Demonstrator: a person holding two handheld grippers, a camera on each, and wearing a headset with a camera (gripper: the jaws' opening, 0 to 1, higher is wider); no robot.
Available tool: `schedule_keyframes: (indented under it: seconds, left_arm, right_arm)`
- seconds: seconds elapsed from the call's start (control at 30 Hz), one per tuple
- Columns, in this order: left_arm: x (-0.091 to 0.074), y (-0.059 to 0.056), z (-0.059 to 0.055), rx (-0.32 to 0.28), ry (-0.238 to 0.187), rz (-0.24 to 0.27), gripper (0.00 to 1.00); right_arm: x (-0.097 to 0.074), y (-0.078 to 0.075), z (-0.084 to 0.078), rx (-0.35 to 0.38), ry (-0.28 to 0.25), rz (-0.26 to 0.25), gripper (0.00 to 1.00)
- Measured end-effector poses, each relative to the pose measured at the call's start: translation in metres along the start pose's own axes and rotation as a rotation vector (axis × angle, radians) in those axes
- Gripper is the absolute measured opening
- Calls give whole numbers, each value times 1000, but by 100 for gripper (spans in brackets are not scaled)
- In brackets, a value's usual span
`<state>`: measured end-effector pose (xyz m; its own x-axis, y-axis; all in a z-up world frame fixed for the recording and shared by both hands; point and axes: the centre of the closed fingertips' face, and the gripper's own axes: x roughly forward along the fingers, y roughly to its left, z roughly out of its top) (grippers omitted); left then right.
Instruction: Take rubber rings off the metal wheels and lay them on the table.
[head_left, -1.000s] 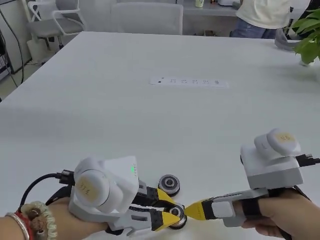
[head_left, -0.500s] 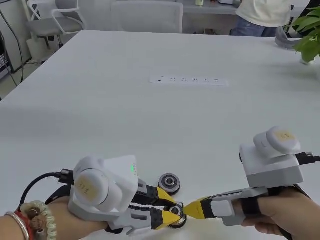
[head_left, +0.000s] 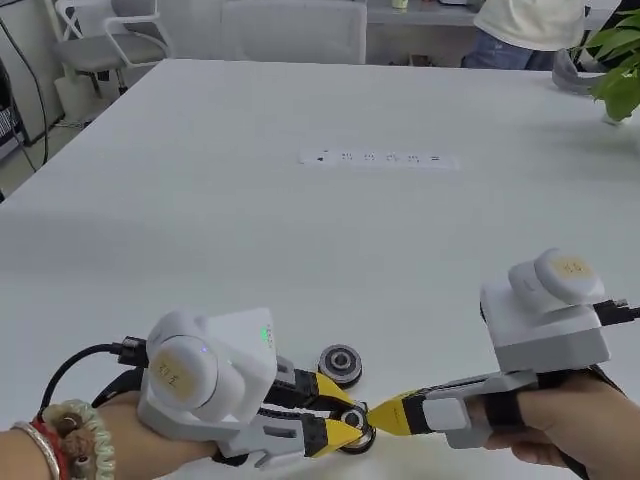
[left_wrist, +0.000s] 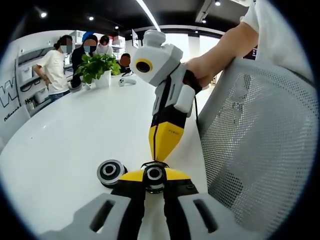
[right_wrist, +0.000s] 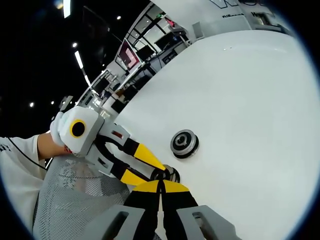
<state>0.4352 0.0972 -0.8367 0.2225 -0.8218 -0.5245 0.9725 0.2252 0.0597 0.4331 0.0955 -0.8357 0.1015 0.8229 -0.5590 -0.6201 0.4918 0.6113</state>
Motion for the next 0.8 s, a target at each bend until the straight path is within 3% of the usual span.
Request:
schedule_keyframes:
  seconds: [0.37,0.43,0.67,0.73,0.8]
  left_arm:
    - [1,0,0,2,1,1,8]
    - [1,0,0,1,1,2,8]
    - [1,1,0,-8,1,8,8]
    - [1,1,0,-10,4,12,7]
    - [1,0,0,-23,4,11,8]
  right_arm:
    - [1,7,3,-2,-8,30,0]
    - [2,15,5,6,-21,65,0]
    - [-1,11,7,19,-31,53,0]
    - [-2,9,10,53,-51,54,0]
    - [-3,4,9,39,-40,31,0]
